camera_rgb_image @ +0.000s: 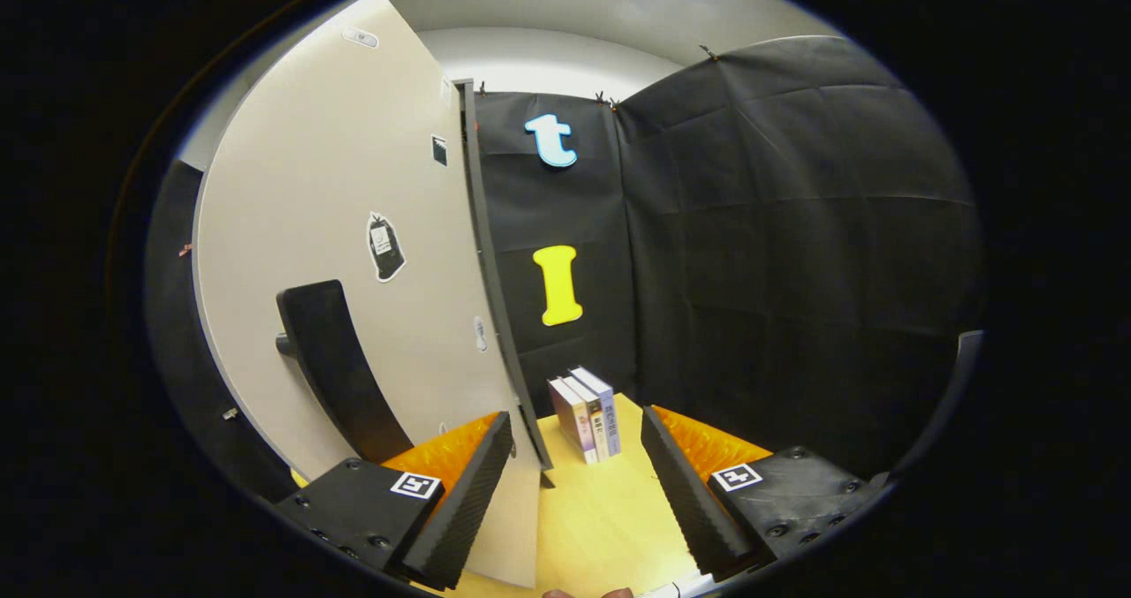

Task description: Open the shoe cabinet door, grab the shoes and put them into the shoe cabinet, then close the shoe cabinet door.

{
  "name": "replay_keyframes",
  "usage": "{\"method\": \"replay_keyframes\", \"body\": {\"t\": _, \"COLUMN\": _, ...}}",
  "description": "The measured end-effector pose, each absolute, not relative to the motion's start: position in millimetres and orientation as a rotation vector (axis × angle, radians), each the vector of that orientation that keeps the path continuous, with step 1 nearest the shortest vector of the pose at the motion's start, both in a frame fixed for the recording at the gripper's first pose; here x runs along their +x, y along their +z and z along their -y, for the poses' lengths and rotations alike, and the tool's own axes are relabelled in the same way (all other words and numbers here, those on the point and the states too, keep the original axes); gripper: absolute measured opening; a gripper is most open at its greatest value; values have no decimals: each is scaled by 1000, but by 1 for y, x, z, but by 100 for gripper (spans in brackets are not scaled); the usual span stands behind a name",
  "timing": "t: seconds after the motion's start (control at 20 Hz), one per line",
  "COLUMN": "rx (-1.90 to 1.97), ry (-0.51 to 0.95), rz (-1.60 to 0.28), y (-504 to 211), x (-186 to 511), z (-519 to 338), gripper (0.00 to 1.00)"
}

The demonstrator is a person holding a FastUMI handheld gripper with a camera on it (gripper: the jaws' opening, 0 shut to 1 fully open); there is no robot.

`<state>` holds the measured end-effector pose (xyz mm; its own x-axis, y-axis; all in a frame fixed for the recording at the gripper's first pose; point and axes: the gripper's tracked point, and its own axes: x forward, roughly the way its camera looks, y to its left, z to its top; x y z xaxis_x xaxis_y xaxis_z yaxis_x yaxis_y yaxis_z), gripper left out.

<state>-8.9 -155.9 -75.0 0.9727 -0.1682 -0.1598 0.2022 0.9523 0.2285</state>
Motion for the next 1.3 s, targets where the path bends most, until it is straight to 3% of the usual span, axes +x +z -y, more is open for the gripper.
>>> {"method": "replay_keyframes", "body": {"t": 0.6, "rx": 243, "ry": 96, "rz": -148, "y": -58, "x": 39, "z": -14, "gripper": 97}}
{"method": "replay_keyframes", "body": {"t": 1.3, "rx": 212, "ry": 145, "rz": -110, "y": -43, "x": 18, "z": -35, "gripper": 98}}
